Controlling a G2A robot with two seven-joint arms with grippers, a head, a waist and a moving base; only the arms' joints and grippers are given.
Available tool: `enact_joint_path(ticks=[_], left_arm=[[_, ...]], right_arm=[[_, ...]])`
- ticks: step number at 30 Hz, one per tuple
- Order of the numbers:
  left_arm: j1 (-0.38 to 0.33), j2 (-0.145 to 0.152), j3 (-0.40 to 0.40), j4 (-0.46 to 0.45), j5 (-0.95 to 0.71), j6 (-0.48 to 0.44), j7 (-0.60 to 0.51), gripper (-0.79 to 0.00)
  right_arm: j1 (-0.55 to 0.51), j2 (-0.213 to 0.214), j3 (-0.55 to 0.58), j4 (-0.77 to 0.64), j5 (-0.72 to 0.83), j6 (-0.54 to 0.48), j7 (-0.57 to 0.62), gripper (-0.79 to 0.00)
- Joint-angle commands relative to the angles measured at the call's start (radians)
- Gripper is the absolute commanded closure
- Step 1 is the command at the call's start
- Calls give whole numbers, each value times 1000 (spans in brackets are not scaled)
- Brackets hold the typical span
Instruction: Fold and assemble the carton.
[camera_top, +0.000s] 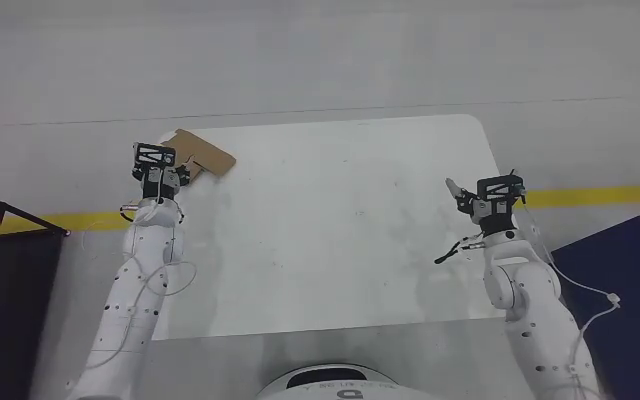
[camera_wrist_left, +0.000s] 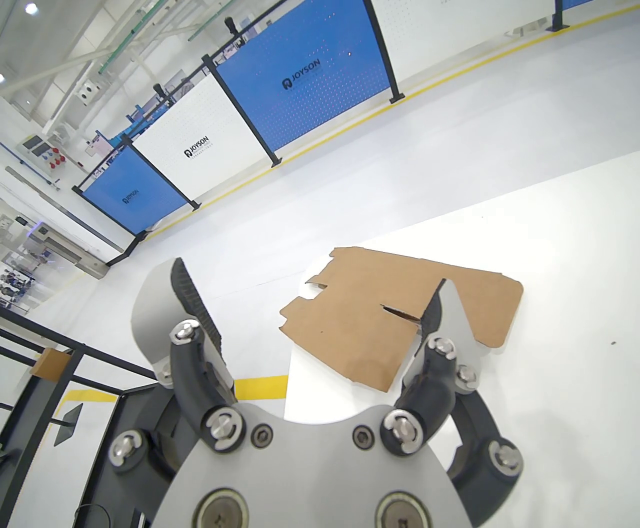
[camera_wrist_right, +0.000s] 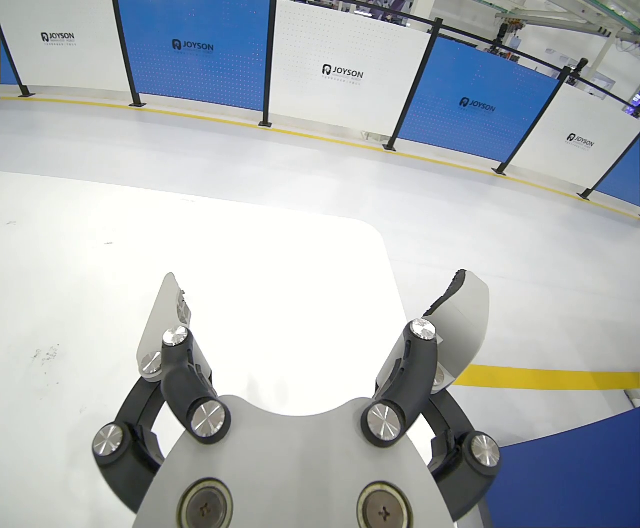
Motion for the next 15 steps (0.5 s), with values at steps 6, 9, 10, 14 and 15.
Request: enact_joint_path(ticks=[6,9,10,14,15], left_arm=[[115,32,-162,-60,23,-135,-85,-785],[195,41,-211,-142,104,-115,-104,-785],[214,43,-221,-158,137,-116,-100,-785],[232,55,-231,-159,251,-183,-15,-785],[224,57,-234,-137,255,-211,16,-785]], right_arm=[[0,0,0,0,0,0,0,-785],[0,0,0,0,0,0,0,-785],[0,0,0,0,0,0,0,-785],[0,0,0,0,0,0,0,-785],[0,0,0,0,0,0,0,-785]])
